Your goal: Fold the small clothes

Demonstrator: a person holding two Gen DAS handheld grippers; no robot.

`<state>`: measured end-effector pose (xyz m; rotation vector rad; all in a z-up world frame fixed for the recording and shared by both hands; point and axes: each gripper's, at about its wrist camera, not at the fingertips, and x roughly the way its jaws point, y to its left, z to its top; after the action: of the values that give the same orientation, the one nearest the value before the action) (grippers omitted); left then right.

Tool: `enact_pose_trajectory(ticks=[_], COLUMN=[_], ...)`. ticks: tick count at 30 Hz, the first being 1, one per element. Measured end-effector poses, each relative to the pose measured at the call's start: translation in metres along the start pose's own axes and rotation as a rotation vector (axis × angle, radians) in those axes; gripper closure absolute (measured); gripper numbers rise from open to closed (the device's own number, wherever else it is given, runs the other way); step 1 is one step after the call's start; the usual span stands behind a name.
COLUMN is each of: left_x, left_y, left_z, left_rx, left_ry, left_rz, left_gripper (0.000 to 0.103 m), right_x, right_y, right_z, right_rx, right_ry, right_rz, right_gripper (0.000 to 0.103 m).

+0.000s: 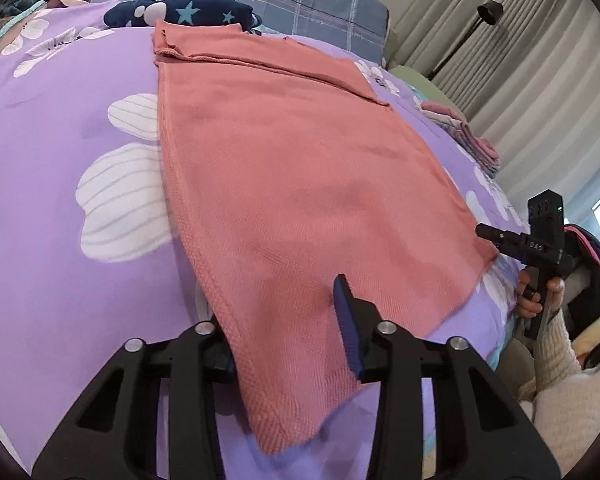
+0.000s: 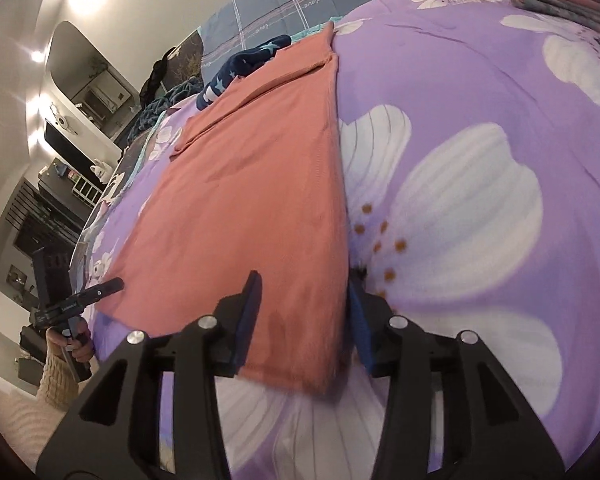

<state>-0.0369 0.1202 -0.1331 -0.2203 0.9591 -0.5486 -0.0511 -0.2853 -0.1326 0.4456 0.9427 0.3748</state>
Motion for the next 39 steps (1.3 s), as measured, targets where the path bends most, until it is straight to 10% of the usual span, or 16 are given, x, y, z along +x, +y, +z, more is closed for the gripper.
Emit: enact_pose_trajectory(ticks=[10,12,28,32,39], left_x=[-0.004,-0.004,-0.154,-0.179,-0.109], left_y=[0.0,-0.004,-0.071,-0.085,-0.051], left_z=[-0.003,0.0,0.025,0.019,0.05], left_rx=[0.025,0.03,0.176,0.205,0.141], left_ry=[0.034,0.026,-0.402,-0.436,-0.321], left_rz=[0.038,0.047,0.029,0.05,0.109], left_gripper=[0.092,0.101,0.101,0.1,0.1], right_x=[-0.002,-0.006,-0.154,-0.179,-0.087], right_y=[0.002,0.005,0.061,0.083,0.066], right_z=[-0.004,-0.003,0.001,-0.005,0.04], right_rx=[-0.007,-0.021,-0.101,-0.203,-0.121], right_ry=[0.035,0.021,-0.376,-0.43,-0.331], right_rz=[-0.022,-0.05,0.287,0.182,0.023], right_gripper=[0.062,0.099,0.1,0.099,0.099])
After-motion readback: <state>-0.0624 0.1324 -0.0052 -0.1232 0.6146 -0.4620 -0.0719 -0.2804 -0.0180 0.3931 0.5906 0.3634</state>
